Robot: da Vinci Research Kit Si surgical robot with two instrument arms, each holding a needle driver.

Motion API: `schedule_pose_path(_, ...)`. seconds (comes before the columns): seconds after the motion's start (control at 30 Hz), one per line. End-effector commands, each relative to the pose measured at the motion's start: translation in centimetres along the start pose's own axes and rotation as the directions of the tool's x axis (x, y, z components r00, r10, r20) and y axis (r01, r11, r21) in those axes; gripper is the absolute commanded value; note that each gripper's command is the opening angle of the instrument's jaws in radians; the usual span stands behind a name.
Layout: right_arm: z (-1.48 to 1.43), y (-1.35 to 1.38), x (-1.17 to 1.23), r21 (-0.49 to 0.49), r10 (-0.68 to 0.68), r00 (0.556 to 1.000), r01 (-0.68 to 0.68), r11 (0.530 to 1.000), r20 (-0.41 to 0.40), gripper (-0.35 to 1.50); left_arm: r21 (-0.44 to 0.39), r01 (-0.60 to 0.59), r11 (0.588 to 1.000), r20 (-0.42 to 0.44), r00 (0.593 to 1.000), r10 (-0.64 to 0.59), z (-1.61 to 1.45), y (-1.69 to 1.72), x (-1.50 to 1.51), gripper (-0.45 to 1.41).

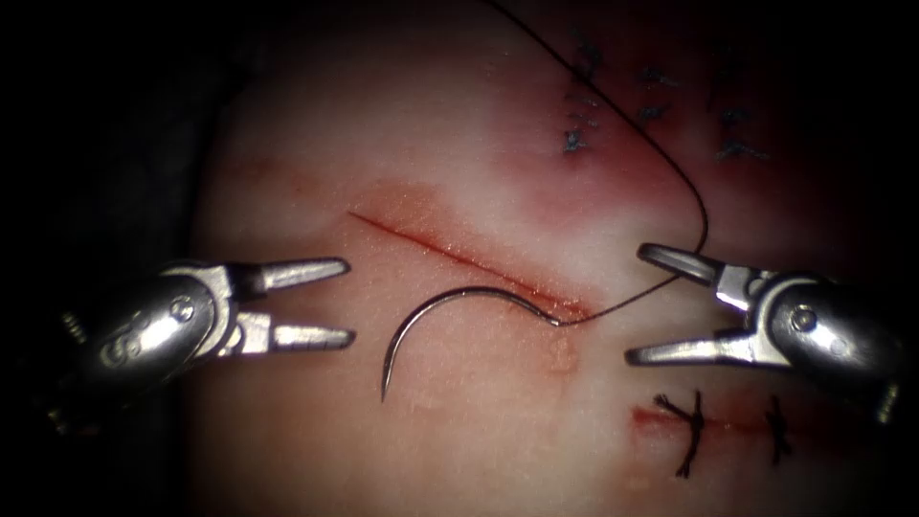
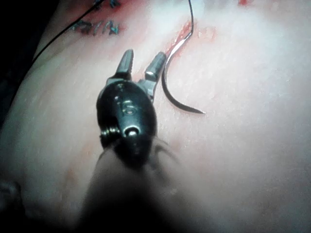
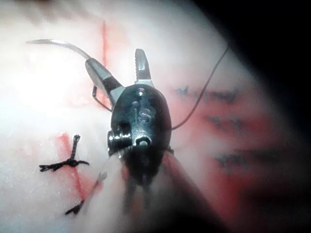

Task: Wound Closure
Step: Pick up the needle using the left gripper.

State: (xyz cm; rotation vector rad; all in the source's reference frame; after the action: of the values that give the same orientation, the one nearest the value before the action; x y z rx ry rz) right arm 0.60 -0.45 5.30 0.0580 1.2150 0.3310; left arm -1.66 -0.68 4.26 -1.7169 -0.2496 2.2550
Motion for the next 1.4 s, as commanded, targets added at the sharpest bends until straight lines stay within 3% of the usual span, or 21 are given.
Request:
schedule_pose_path(0.03,0.07,0.03,-0.01,0.001,-0.001,1.000,0.001,1.000,-0.001,0.77,0.001,-0.003,1.000,-0.001,1.000,0.003,0.07,-0.06,-0.01,0.62)
schedule_pose_path(0.2,0.07,0.03,-0.01,0.001,0.000,1.000,0.000,1.000,-0.001,0.79,0.004,-0.002,1.000,0.001,1.000,0.002,0.09,-0.05,0.00,0.62)
schedule_pose_path(0.5,0.04,0.02,0.00,-0.002,-0.001,1.000,0.001,1.000,0.004,0.81,0.100,0.066,0.993,0.133,0.988,-0.080,0.30,0.03,-0.02,0.62)
schedule_pose_path(0.57,0.05,0.01,0.02,-0.020,0.001,1.000,0.000,1.000,0.026,0.83,0.168,0.091,0.982,0.198,0.972,-0.124,0.45,0.09,-0.09,0.62)
schedule_pose_path(0.87,0.08,-0.01,0.03,-0.022,0.002,0.999,-0.001,1.000,0.038,0.84,0.278,0.082,0.957,0.335,0.926,-0.177,0.64,0.14,-0.31,0.66)
schedule_pose_path(1.0,0.07,-0.03,0.05,-0.022,0.002,0.999,-0.001,1.000,0.038,0.84,0.306,0.059,0.950,0.445,0.873,-0.198,0.65,0.21,-0.39,0.72)
schedule_pose_path(1.4,0.12,-0.05,0.06,-0.033,0.004,0.998,-0.002,0.999,0.070,0.86,0.361,0.062,0.931,0.507,0.825,-0.251,0.70,0.26,-0.58,0.76)
